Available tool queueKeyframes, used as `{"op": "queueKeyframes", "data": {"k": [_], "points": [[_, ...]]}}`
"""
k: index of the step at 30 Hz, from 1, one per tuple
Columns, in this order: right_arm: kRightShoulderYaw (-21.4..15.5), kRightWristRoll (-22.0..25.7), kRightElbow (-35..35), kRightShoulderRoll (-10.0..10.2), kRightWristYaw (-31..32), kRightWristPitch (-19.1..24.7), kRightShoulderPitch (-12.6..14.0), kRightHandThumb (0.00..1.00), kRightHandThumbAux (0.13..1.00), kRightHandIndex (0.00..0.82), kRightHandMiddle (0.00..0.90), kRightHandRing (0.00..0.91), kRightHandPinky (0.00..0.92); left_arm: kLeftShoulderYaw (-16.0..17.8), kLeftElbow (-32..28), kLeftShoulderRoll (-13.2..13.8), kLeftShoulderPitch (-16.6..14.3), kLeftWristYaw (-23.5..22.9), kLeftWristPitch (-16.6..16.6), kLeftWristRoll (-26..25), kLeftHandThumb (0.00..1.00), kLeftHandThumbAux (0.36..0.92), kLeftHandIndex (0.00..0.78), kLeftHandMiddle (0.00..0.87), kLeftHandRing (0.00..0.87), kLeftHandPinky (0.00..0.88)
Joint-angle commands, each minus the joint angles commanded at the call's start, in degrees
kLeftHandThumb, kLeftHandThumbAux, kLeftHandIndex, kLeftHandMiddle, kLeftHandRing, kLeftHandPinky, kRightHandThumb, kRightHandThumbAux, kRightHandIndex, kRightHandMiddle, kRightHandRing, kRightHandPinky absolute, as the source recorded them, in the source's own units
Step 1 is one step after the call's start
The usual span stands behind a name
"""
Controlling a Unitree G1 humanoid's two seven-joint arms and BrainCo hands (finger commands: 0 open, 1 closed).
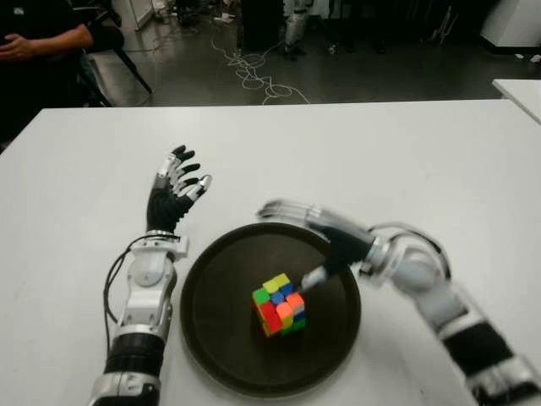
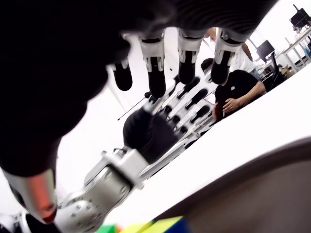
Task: Pick up the Rubik's Cube and put it in the plate
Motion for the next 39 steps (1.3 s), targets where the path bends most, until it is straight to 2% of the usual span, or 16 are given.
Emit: {"op": "queueKeyframes", "data": {"k": [2, 5, 7, 10, 13, 19, 22, 27, 29, 32, 35, 39], "points": [[-1.5, -0.94, 3.83, -0.22, -2.42, -1.39, -1.58, 0.0, 0.657, 0.0, 0.0, 0.0, 0.0, 0.0, 0.03, 0.1, 0.0, -0.05, 0.05, 0.03, 0.114, 0.697, 0.119, 0.18, 0.199, 0.228], [-4.08, -3.32, 12.5, -0.53, -9.43, -2.89, -3.95, 0.0, 0.68, 0.0, 0.0, 0.0, 0.0, -0.08, 0.05, 0.31, -0.08, -0.04, 0.25, 0.26, 0.111, 0.682, 0.12, 0.18, 0.197, 0.222], [-5.55, -4.44, 16.99, -0.55, -14.19, -2.31, -6.37, 0.0, 0.692, 0.0, 0.0, 0.0, 0.0, -0.21, -0.12, 0.53, -0.15, -0.07, 0.52, 0.54, 0.108, 0.666, 0.12, 0.178, 0.196, 0.217], [-6.59, -4.62, 19.91, 0.44, -18.27, -1.48, -8.8, 0.0, 0.704, 0.0, 0.0, 0.0, 0.004, -0.37, -0.46, 0.74, -0.09, -0.16, 0.85, 0.83, 0.099, 0.644, 0.121, 0.174, 0.194, 0.219], [-8.18, -2.04, 22.03, 2.47, -19.94, 0.17, -10.9, 0.0, 0.712, 0.0, 0.003, 0.0, 0.009, -0.51, -0.76, 0.74, 0.05, -0.15, 0.99, 1.04, 0.097, 0.64, 0.122, 0.171, 0.192, 0.215], [-12.87, 5.09, 22.67, 6.7, -21.08, 6.57, -10.89, 0.0, 0.741, 0.036, 0.065, 0.049, 0.038, -0.38, -0.46, 0.76, 0.05, -0.51, 0.83, 0.76, 0.1, 0.642, 0.124, 0.171, 0.186, 0.196], [-16.92, 11.75, 20.28, 10.45, -21.58, 14.64, -11.0, 0.0, 0.762, 0.064, 0.098, 0.086, 0.076, -0.17, -0.2, 0.77, 0.02, -0.85, 0.6, 0.32, 0.114, 0.655, 0.127, 0.178, 0.192, 0.207], [-20.25, 16.28, 18.04, 13.2, -23.3, 23.2, -11.45, 0.0, 0.797, 0.1, 0.14, 0.135, 0.128, 0.1, -0.04, 0.82, -0.01, -1.16, 0.34, 0.1, 0.128, 0.672, 0.129, 0.185, 0.197, 0.209], [-21.12, 16.72, 20.86, 14.47, -24.8, 23.36, -11.58, 0.0, 0.81, 0.109, 0.148, 0.144, 0.141, 0.17, -0.04, 0.84, -0.02, -1.22, 0.32, 0.12, 0.126, 0.668, 0.131, 0.184, 0.195, 0.202], [-21.9, 16.5, 28.0, 16.5, -27.34, 21.01, -10.92, 0.0, 0.837, 0.126, 0.158, 0.155, 0.163, 0.19, -0.27, 0.86, 0.08, -1.42, 0.57, 0.02, 0.121, 0.664, 0.136, 0.186, 0.195, 0.197], [-22.62, 16.63, 32.86, 16.33, -28.06, 21.46, -12.52, 0.007, 0.851, 0.136, 0.164, 0.162, 0.169, 0.16, -0.74, 0.89, 0.32, -1.56, 0.85, -0.01, 0.119, 0.67, 0.133, 0.187, 0.196, 0.198], [-22.84, 16.73, 34.74, 16.29, -28.74, 26.07, -15.65, 0.023, 0.867, 0.14, 0.171, 0.171, 0.176, 0.11, -1.86, 0.88, 0.7, -1.56, 1.64, -0.07, 0.114, 0.683, 0.127, 0.185, 0.195, 0.202]]}}
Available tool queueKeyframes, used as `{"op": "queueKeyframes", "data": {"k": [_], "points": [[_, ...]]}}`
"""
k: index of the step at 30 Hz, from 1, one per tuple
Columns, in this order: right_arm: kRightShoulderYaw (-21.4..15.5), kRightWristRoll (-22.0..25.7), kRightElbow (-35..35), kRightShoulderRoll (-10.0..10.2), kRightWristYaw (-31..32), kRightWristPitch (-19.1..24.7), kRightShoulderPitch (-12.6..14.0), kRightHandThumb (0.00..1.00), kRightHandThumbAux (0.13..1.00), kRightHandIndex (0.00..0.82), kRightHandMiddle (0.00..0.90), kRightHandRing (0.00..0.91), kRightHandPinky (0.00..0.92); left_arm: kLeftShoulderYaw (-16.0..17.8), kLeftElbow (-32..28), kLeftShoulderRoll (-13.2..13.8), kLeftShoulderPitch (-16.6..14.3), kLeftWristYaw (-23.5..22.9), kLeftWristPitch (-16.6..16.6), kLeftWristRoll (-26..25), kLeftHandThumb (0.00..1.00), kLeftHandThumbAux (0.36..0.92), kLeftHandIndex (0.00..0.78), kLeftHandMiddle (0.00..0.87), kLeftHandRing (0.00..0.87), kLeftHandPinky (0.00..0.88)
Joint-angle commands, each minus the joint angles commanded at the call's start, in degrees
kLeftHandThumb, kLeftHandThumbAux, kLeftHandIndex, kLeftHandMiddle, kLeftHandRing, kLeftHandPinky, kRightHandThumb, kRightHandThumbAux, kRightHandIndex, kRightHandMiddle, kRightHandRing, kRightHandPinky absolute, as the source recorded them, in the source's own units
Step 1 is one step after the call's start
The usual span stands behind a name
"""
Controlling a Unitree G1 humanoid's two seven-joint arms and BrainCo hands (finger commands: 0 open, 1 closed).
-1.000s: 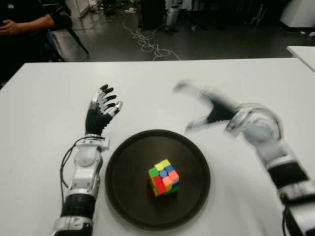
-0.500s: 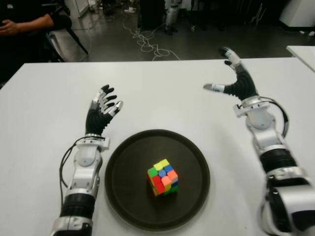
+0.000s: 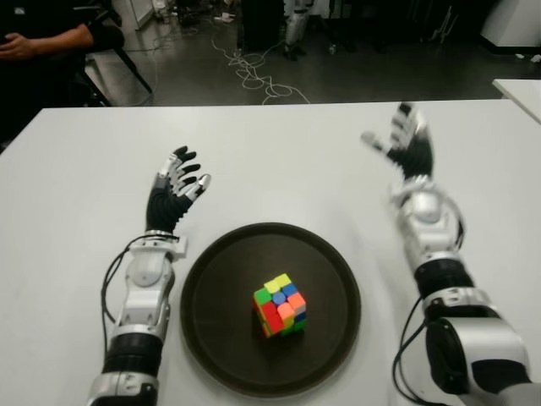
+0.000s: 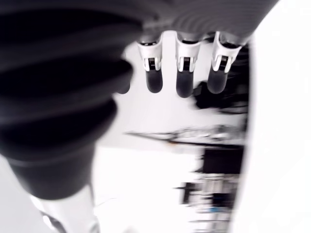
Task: Pick up the Rubik's Cube and put it in the plate
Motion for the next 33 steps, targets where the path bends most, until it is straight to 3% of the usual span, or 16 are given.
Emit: {"op": "queueKeyframes", "data": {"k": [4, 15, 33], "points": [[0.74, -1.18, 0.15, 0.07, -0.58, 0.95, -0.81, 0.03, 0.866, 0.131, 0.165, 0.167, 0.167, 0.07, -0.49, -0.04, 0.03, 0.1, 0.58, -0.03, 0.113, 0.69, 0.131, 0.183, 0.189, 0.193], [3.57, -4.75, -2.34, 0.26, -1.96, -4.44, 2.15, 0.061, 0.848, 0.112, 0.147, 0.164, 0.185, 0.36, -0.95, 0.04, 0.17, 0.13, 1.42, -0.27, 0.118, 0.716, 0.135, 0.191, 0.198, 0.203], [4.48, -5.83, -5.52, 0.75, -2.25, -6.9, 4.28, 0.084, 0.849, 0.117, 0.151, 0.155, 0.152, 0.78, -0.08, 0.4, -0.01, -0.83, 0.55, -0.77, 0.101, 0.722, 0.132, 0.183, 0.189, 0.193]]}}
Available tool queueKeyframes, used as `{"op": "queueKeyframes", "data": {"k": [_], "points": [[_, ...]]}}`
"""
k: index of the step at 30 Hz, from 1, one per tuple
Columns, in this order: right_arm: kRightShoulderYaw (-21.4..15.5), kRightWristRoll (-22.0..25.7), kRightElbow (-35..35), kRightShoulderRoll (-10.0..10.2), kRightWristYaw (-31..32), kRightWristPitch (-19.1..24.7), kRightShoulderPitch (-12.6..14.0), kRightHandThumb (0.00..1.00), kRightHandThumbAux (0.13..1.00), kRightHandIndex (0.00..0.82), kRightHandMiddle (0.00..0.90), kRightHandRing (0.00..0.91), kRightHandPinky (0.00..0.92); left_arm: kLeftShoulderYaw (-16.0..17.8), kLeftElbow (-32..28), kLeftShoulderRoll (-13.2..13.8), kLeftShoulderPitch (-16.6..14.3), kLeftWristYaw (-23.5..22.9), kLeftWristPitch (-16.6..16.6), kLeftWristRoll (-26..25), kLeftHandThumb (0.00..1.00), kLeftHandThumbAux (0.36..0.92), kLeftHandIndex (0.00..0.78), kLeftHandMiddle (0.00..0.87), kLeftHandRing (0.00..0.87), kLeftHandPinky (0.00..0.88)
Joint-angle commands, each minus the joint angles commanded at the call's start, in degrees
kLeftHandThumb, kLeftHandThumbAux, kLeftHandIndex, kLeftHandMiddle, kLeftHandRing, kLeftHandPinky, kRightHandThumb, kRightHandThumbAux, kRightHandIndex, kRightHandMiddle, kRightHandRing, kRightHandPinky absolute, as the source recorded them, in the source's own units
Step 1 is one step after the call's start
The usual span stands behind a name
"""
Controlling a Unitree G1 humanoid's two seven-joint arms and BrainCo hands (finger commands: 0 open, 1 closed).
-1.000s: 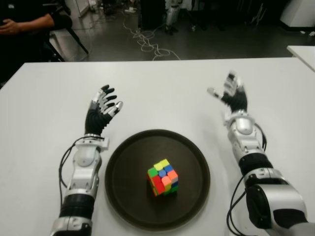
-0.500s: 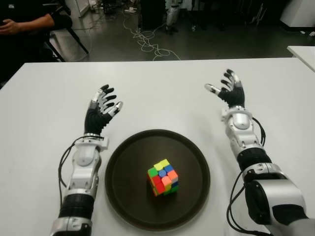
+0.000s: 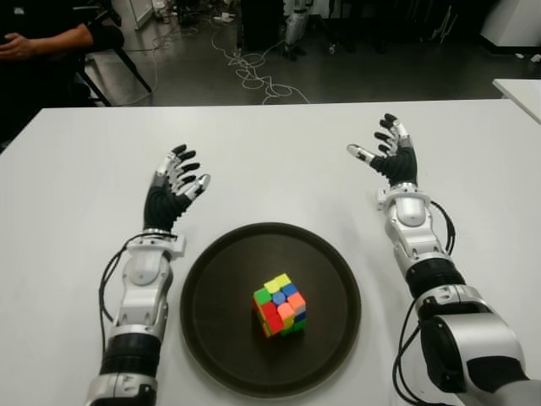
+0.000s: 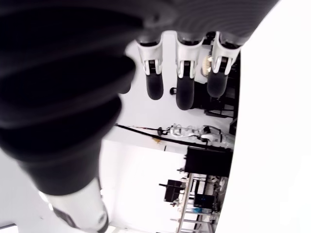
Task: Pick up the Rubik's Cube and put it in the plate
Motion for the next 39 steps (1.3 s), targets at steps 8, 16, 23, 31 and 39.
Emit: {"op": "queueKeyframes", "data": {"k": [8, 16, 23, 31, 39], "points": [[-0.03, 0.7, -4.57, 0.5, 1.19, 0.17, 2.11, 0.068, 0.849, 0.118, 0.152, 0.15, 0.137, -0.11, -0.3, -0.03, -0.08, 0.19, 0.52, 0.24, 0.105, 0.714, 0.122, 0.181, 0.187, 0.201], [0.31, 3.22, -28.67, 1.85, 3.22, 8.05, 11.27, 0.021, 0.839, 0.115, 0.162, 0.154, 0.133, 0.05, 0.68, 0.16, -0.69, 0.23, 0.5, 0.26, 0.106, 0.718, 0.126, 0.184, 0.192, 0.201], [2.24, 4.58, -48.84, 4.36, 3.8, 17.16, 21.12, 0.001, 0.808, 0.106, 0.152, 0.14, 0.122, 0.37, 2.03, 0.43, -1.11, -0.14, -0.27, -0.04, 0.116, 0.707, 0.125, 0.18, 0.186, 0.203], [4.33, 5.43, -53.85, 6.29, 5.68, 14.71, 33.18, 0.0, 0.793, 0.086, 0.133, 0.127, 0.129, 0.48, 2.69, 0.29, -1.31, -0.26, -1.27, -0.28, 0.127, 0.724, 0.134, 0.191, 0.203, 0.224], [2.63, 5.03, -48.66, 5.52, 5.93, 17.78, 29.86, 0.0, 0.794, 0.084, 0.127, 0.122, 0.115, 0.4, 2.36, 0.31, -1.04, -0.48, -1.36, -0.13, 0.138, 0.746, 0.136, 0.194, 0.202, 0.215]]}}
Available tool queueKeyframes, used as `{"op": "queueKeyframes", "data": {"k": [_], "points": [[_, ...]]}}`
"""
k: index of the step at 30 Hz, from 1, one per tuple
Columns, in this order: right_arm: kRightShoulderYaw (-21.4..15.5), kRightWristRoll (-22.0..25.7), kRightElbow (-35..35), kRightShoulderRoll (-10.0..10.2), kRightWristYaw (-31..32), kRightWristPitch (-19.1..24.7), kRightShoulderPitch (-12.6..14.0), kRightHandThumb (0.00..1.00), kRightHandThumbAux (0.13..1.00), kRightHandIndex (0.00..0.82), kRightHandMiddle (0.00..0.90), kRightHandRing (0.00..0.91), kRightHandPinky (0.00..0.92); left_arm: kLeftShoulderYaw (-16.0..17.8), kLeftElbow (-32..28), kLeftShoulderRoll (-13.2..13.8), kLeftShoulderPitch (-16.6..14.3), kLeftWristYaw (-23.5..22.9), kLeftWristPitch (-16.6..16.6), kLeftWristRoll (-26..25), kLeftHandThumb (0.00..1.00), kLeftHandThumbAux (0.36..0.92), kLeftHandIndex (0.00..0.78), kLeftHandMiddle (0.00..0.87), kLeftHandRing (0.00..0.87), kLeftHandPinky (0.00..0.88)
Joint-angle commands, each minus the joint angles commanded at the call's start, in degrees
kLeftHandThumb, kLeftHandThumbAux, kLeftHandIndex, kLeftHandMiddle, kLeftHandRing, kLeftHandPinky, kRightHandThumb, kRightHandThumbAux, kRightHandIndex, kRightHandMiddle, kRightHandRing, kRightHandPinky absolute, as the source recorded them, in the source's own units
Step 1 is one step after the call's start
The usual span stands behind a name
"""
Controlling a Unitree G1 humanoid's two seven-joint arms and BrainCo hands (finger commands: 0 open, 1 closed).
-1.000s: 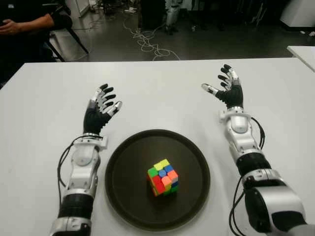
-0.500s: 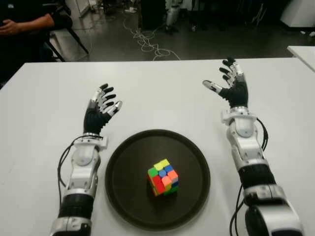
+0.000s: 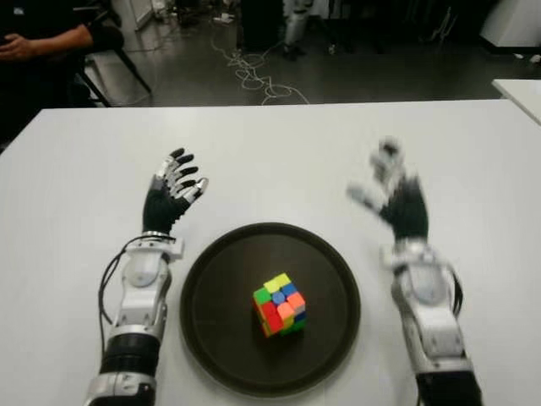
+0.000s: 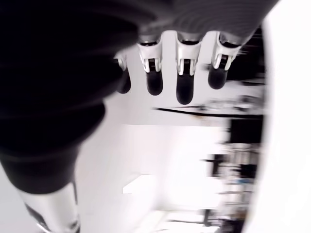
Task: Pick up the Rubik's Cube and put it in the plate
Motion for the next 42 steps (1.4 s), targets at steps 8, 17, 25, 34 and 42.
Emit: {"op": "queueKeyframes", "data": {"k": [8, 17, 25, 34, 42], "points": [[-0.77, -0.34, 1.96, 0.48, -0.61, 0.23, -1.71, 0.022, 0.812, 0.099, 0.129, 0.122, 0.118, -0.02, -1.12, 0.08, 0.43, 0.01, 0.45, 0.24, 0.104, 0.732, 0.135, 0.187, 0.193, 0.191], [-0.53, -1.64, 2.85, 0.75, -1.23, -2.16, -1.22, 0.055, 0.812, 0.107, 0.138, 0.13, 0.129, 0.04, -1.55, 0.23, 0.69, -0.2, 1.1, 0.08, 0.105, 0.723, 0.121, 0.18, 0.189, 0.196], [-0.61, -2.42, 4.1, 0.55, -1.75, -2.74, -1.8, 0.053, 0.799, 0.115, 0.142, 0.136, 0.137, 0.14, -2.2, 0.25, 0.75, -0.29, 1.97, -0.1, 0.115, 0.734, 0.121, 0.178, 0.188, 0.19], [-0.55, -2.76, 4.34, 0.34, -1.63, -2.76, -1.95, 0.054, 0.804, 0.106, 0.141, 0.13, 0.12, 0.12, -2.63, 0.16, 0.94, -0.6, 2.23, -0.38, 0.104, 0.766, 0.132, 0.184, 0.187, 0.194], [-0.76, -2.53, 5.08, 0.21, -1.49, -3.49, -2.12, 0.044, 0.808, 0.1, 0.136, 0.127, 0.115, 0.09, -3.1, 0.03, 1.1, -0.42, 3.15, -0.38, 0.116, 0.781, 0.117, 0.177, 0.179, 0.187]]}}
